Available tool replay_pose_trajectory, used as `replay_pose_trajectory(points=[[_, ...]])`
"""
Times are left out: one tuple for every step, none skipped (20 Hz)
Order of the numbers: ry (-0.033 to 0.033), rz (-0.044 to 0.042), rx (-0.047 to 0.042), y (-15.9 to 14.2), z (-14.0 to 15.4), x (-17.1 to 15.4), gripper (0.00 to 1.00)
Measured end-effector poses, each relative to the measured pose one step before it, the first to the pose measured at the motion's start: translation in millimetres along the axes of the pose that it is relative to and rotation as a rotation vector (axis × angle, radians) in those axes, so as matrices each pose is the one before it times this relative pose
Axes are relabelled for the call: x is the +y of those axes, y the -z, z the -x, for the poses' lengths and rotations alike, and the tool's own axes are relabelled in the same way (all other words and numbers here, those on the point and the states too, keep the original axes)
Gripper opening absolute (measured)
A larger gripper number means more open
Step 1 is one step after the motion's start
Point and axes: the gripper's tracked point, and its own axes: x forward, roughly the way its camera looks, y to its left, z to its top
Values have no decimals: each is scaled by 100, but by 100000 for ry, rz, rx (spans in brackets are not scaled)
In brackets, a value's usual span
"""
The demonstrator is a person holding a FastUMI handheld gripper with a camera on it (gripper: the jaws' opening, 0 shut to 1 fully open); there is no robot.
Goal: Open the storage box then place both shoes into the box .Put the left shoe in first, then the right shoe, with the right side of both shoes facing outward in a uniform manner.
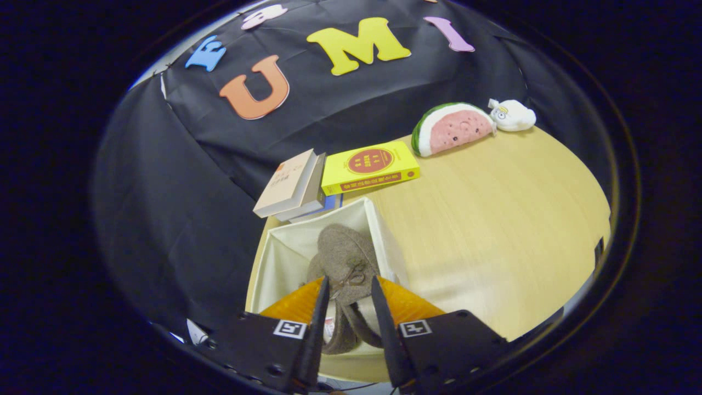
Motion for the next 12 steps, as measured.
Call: replay_pose_trajectory(points=[[-888,2368,-1417,-150,452,-57,54],[474,3273,-2324,-568,781,-277,66],[-313,3444,-2682,-413,387,-249,77],[-93,3102,-2158,-407,669,-252,89],[-271,1896,-2653,-417,768,-375,89],[-108,1444,-3017,-735,844,-462,90],[-400,1676,-3025,-505,912,-568,90],[-358,2170,-3395,-821,934,-631,95],[871,2865,-4473,-927,841,-983,95],[1134,4342,-4882,-1081,839,-1139,95],[1421,4382,-5132,-783,972,-1111,94],[1009,4113,-5563,-990,1094,-1110,97]])
